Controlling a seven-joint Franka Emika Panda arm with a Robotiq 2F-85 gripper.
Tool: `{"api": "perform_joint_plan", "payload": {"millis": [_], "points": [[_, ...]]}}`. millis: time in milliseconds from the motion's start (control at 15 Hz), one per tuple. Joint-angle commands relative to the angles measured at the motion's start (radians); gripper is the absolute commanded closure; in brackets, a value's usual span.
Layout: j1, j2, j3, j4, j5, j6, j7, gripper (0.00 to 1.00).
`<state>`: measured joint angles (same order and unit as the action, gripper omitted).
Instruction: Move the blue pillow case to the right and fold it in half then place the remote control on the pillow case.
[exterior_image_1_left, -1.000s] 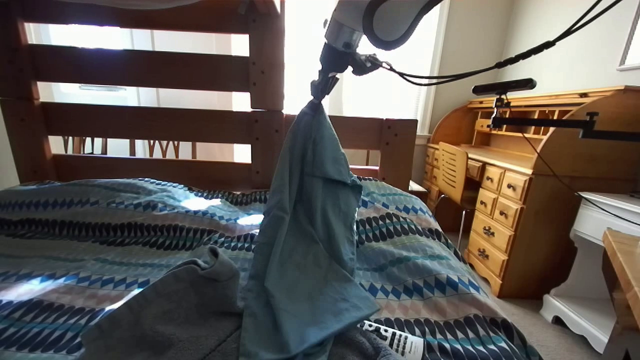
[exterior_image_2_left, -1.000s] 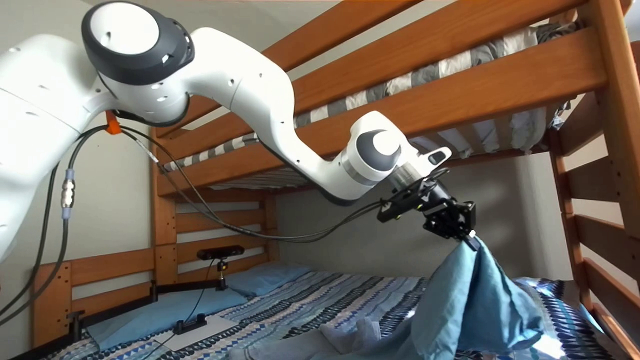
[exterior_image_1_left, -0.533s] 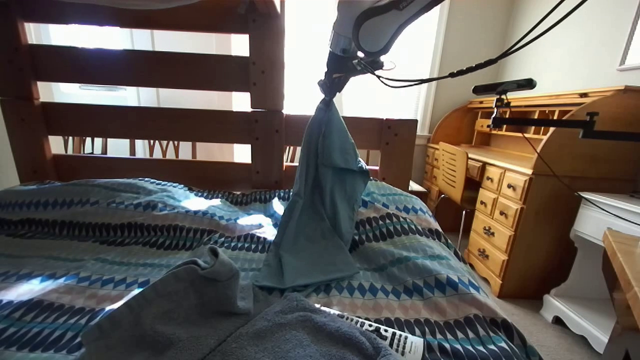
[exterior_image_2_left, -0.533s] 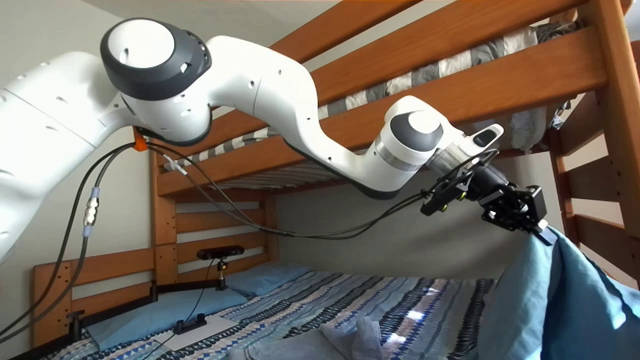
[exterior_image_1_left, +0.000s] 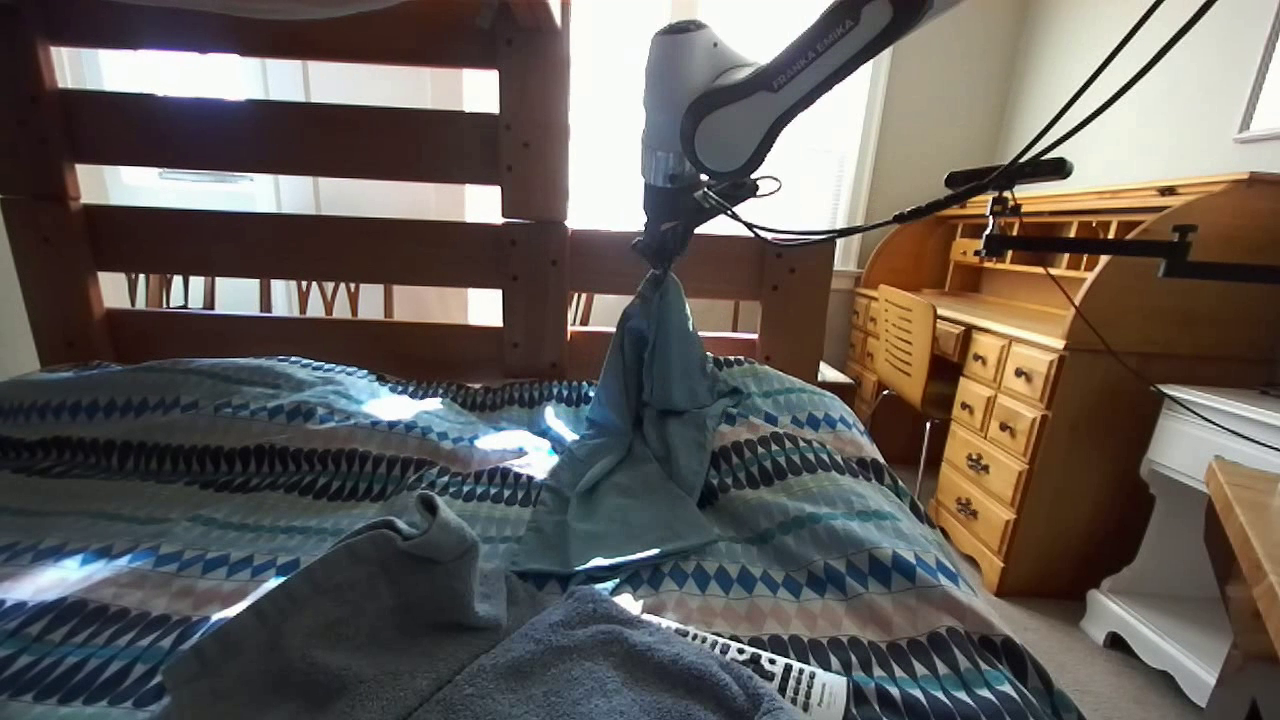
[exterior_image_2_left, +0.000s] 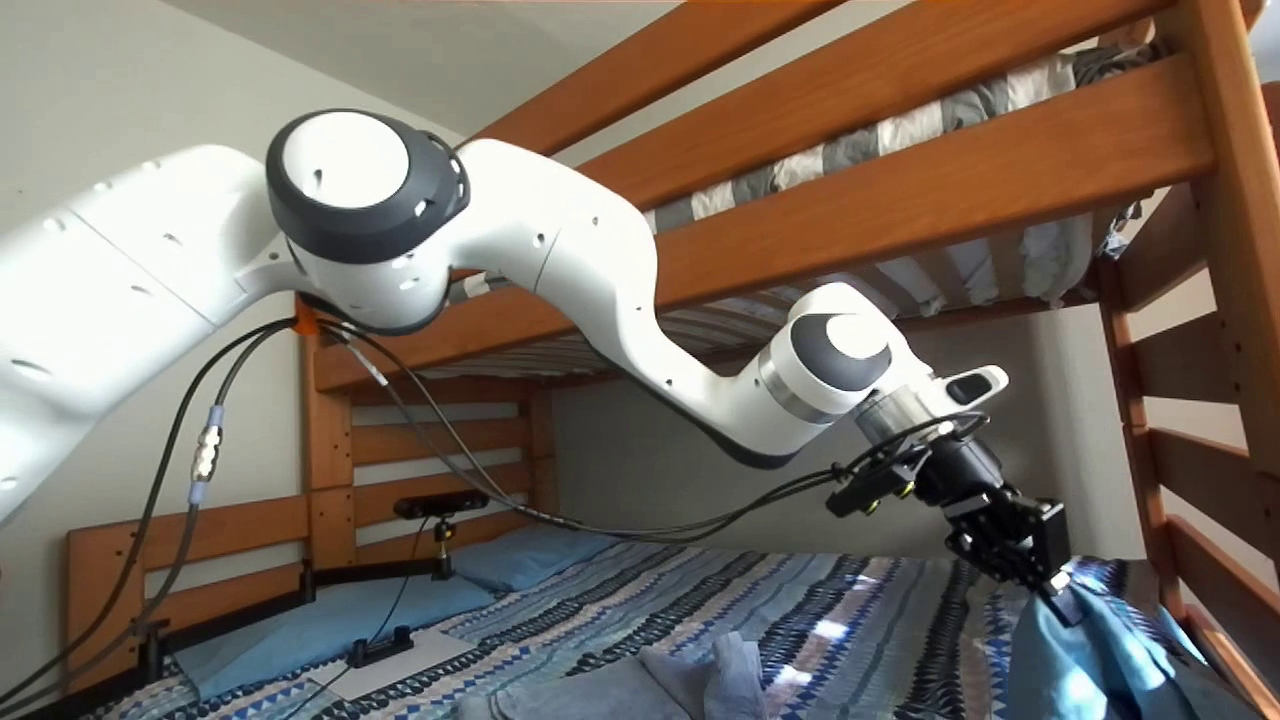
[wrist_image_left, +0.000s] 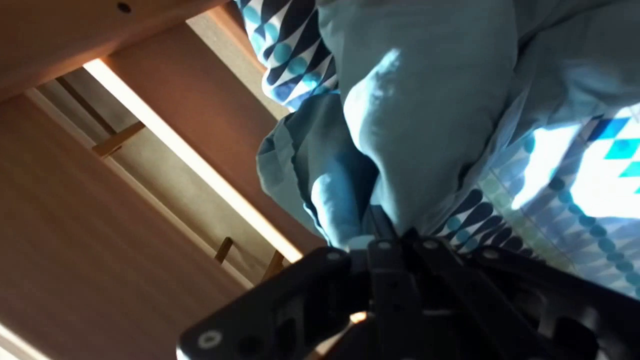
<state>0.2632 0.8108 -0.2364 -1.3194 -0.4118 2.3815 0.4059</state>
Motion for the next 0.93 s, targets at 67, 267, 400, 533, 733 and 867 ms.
{"api": "perform_joint_plan", "payload": {"millis": [67, 267, 400, 533, 733, 867], "points": [[-0.014, 0.024, 0.094, 0.010, 0.045, -0.060, -0.109, 0.99], [-0.024, -0.023, 0.185, -0.043, 0.089, -0.048, -0.210, 0.99], [-0.037, -0.032, 0.243, -0.051, 0.134, -0.061, -0.289, 0.99], [-0.043, -0.034, 0.284, -0.050, 0.173, -0.097, -0.353, 0.99], [-0.056, -0.032, 0.324, -0.041, 0.215, -0.178, -0.448, 0.99], [-0.067, -0.025, 0.341, -0.035, 0.232, -0.228, -0.498, 0.99]]}}
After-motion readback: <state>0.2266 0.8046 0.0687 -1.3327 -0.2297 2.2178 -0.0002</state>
